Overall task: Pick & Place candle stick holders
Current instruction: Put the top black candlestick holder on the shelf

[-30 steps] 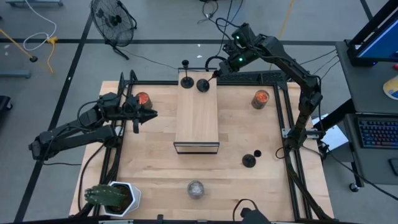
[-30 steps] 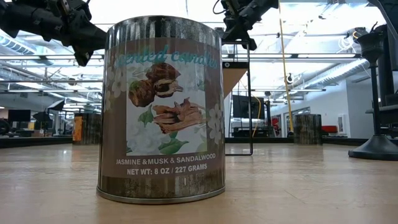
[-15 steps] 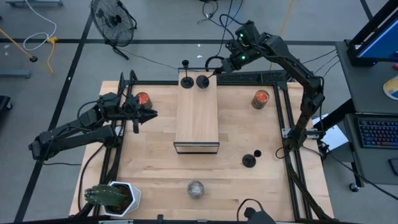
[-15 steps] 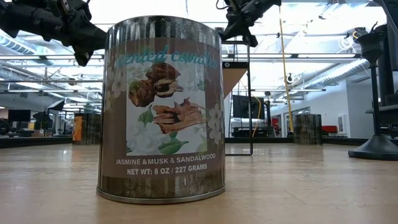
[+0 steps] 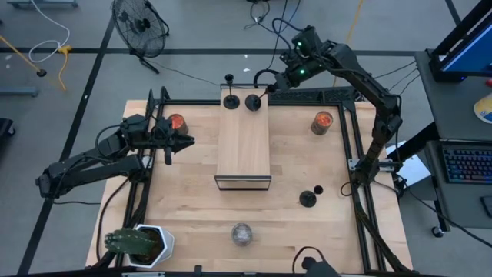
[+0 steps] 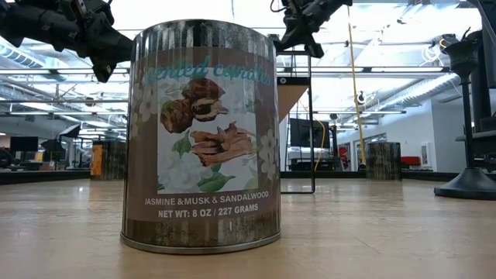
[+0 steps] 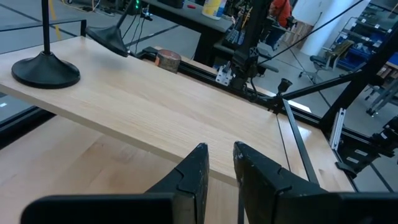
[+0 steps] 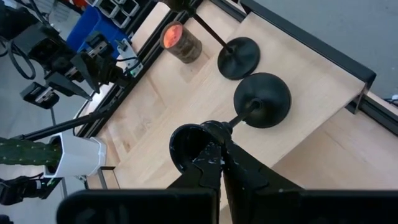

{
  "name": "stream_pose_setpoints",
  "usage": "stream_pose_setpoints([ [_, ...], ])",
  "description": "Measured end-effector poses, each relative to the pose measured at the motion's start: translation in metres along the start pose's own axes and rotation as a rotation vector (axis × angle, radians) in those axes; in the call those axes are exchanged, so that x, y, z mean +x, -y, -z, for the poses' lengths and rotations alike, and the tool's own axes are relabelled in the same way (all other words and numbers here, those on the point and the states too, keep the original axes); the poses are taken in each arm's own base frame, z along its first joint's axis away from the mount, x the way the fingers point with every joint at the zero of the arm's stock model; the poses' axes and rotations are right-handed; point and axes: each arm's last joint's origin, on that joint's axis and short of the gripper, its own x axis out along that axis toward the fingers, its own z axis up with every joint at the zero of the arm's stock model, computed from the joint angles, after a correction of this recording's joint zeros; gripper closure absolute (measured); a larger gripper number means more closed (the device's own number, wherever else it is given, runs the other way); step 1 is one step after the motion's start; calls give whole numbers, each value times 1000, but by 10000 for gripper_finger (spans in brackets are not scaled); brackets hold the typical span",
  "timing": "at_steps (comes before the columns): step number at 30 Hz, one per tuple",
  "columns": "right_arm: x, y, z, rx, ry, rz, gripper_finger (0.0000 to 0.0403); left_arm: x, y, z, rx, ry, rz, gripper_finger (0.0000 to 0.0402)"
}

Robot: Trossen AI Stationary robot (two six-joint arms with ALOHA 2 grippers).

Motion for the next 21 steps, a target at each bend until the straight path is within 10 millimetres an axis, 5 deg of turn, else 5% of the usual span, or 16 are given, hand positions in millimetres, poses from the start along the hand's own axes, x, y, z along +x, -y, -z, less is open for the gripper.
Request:
stream_pose_setpoints([
  [21,6,2,-2,-21,-4,-2,403,0,0,0,-2,0,0,321],
])
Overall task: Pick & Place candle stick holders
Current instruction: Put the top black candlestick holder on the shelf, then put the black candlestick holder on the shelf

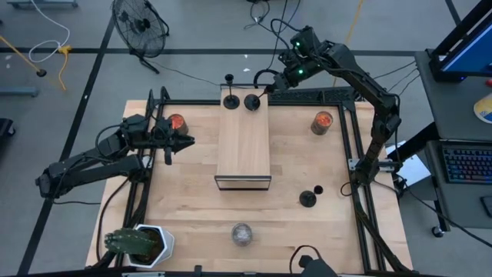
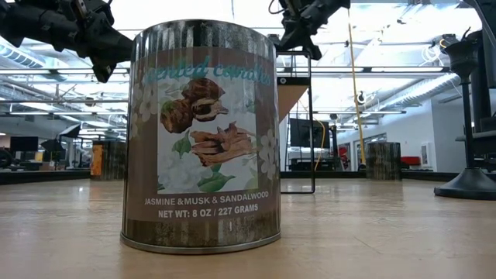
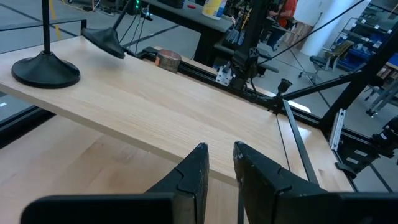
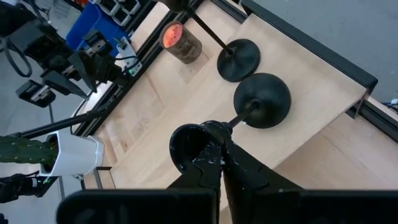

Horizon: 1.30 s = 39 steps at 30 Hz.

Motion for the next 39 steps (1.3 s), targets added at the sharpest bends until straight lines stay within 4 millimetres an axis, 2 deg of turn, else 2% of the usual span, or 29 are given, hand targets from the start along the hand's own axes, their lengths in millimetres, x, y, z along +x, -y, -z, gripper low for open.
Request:
stream_pose_setpoints([
  [11,0,0,-1,-3,6,0,382,0,0,0,0,0,0,321],
  [29,0,-1,-2,-51,23,-6,385,0,0,0,5,-1,0,321],
  [34,-3,0,8,-55,-61,16,388,0,0,0,8,0,0,321],
  [39,-17,-9,28,-74,-185,30,399,0,0,-1,20,15,1,321],
])
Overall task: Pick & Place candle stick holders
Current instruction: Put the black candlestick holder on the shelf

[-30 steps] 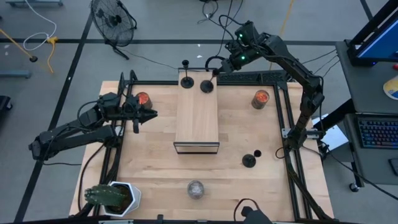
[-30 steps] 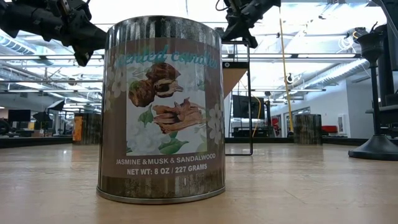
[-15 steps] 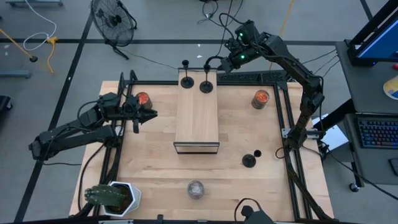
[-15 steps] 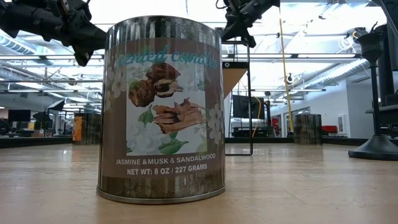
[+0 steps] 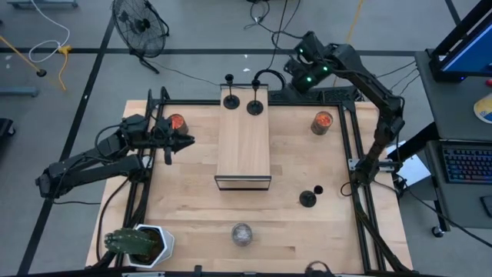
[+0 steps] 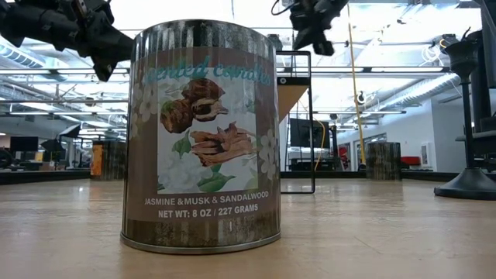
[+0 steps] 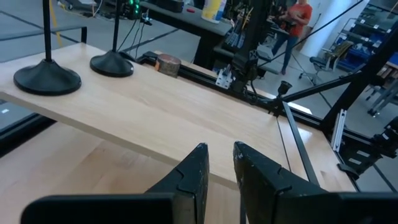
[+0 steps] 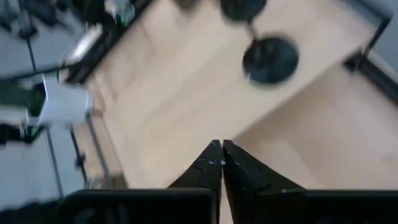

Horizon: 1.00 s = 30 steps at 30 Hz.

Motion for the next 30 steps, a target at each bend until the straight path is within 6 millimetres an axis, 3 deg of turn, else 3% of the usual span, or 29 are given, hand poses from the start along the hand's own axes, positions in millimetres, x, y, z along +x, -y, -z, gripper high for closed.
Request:
stream_pose_setpoints([
  [9,-28,-42,48,-150,-149,-42,399,0,0,-1,-9,11,3,321],
  [17,-47,-77,109,-181,-210,-105,399,0,0,-1,-56,12,2,321],
  [23,-45,-79,162,-60,-326,-104,399,0,0,-1,-62,12,2,321],
  [30,-28,-64,209,45,-434,-81,393,0,0,-1,-95,12,2,321],
])
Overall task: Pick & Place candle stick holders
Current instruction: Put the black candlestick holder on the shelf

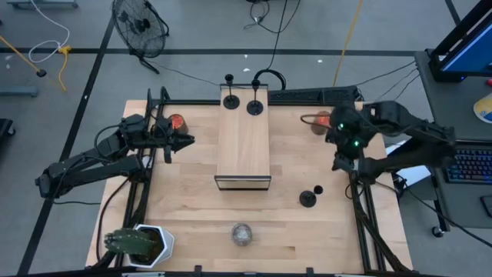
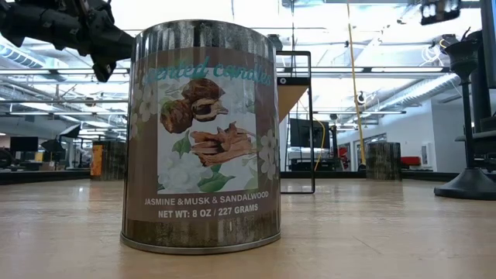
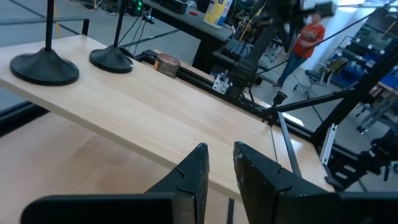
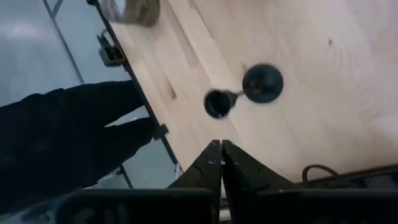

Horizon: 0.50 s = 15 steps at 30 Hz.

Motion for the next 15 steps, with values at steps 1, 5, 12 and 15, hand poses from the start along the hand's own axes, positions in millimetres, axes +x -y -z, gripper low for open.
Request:
stream_pose_setpoints([
  [1,4,3,4,-5,-6,0,388,0,0,0,-11,0,0,321],
  [5,17,15,19,-5,-43,-26,352,0,0,0,-49,0,0,321],
  [12,28,28,30,55,-13,-65,273,0,0,0,-123,0,0,321],
  [15,31,31,31,96,-23,-58,253,0,0,0,-125,0,-1,321],
])
